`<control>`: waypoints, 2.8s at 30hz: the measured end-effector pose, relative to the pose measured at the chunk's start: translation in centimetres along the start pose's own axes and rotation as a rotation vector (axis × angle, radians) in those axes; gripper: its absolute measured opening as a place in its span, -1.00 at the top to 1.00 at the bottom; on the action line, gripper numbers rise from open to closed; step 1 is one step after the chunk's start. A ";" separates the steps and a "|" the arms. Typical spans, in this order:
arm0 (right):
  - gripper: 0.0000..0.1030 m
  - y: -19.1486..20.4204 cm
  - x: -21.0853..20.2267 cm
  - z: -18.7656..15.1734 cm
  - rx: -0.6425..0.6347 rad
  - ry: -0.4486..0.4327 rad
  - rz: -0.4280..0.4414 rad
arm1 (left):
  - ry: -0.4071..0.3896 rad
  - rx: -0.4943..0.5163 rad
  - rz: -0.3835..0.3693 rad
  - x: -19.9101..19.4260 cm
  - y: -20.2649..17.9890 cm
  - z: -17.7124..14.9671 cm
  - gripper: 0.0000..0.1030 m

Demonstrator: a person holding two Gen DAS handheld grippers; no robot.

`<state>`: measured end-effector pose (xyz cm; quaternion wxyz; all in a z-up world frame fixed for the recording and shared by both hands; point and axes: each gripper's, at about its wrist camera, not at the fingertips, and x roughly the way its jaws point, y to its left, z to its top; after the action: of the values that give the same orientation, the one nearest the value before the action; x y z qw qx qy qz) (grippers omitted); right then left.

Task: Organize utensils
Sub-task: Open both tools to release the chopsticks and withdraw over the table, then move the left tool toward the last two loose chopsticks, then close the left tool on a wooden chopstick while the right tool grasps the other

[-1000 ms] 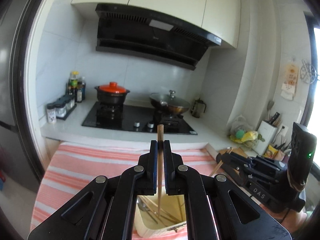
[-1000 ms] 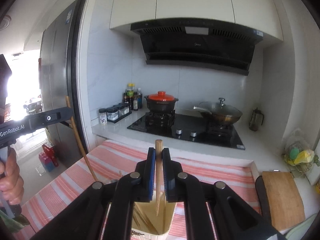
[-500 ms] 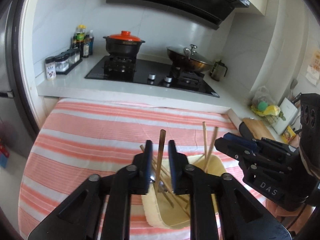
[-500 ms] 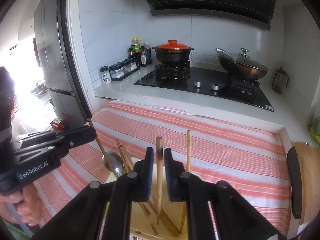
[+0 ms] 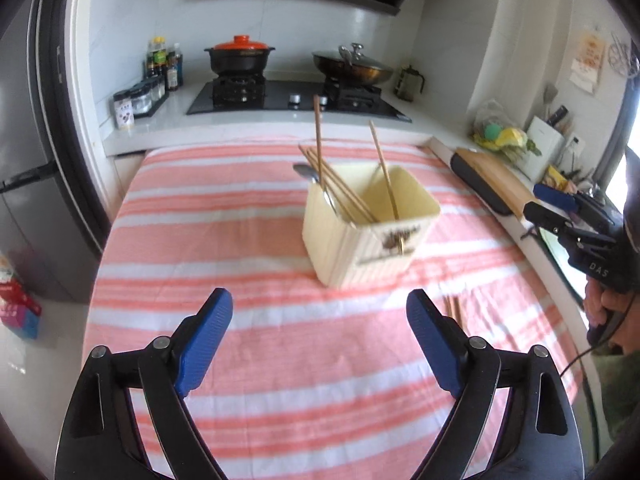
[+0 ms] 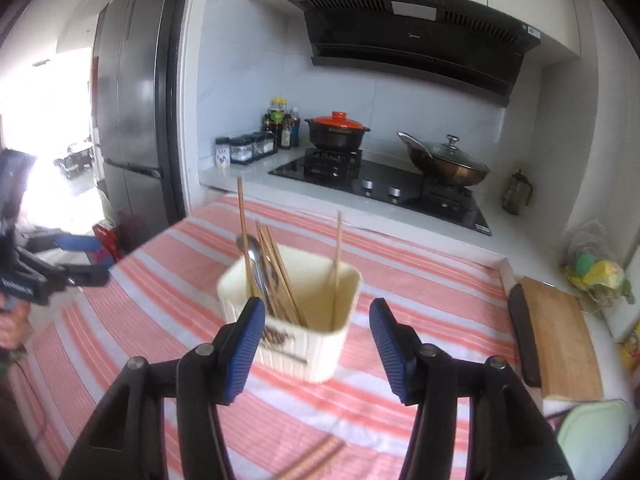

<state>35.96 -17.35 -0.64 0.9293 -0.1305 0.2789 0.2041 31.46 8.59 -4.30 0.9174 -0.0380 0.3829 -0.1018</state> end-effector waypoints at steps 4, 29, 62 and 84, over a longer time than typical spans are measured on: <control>-0.08 0.6 -3.3 -9.0 0.041 0.066 -0.086 | 0.069 0.009 -0.027 0.0 -2.0 -7.3 -0.79; -0.08 -0.1 -4.0 -25.4 0.331 0.166 -0.240 | 0.072 -0.008 -0.042 6.5 -7.5 -16.2 -0.79; -0.08 -0.5 -3.9 -25.5 0.354 0.177 -0.274 | 0.180 0.252 -0.060 17.2 -17.2 -8.4 -0.79; -0.08 -2.6 -3.7 -26.5 0.486 0.198 -0.222 | 0.195 0.125 0.039 13.2 -12.4 -11.2 0.92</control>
<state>21.98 -30.25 -19.68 0.9182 0.0469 0.3931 0.0145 30.60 -6.32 -19.55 0.8781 0.0369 0.4641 -0.1108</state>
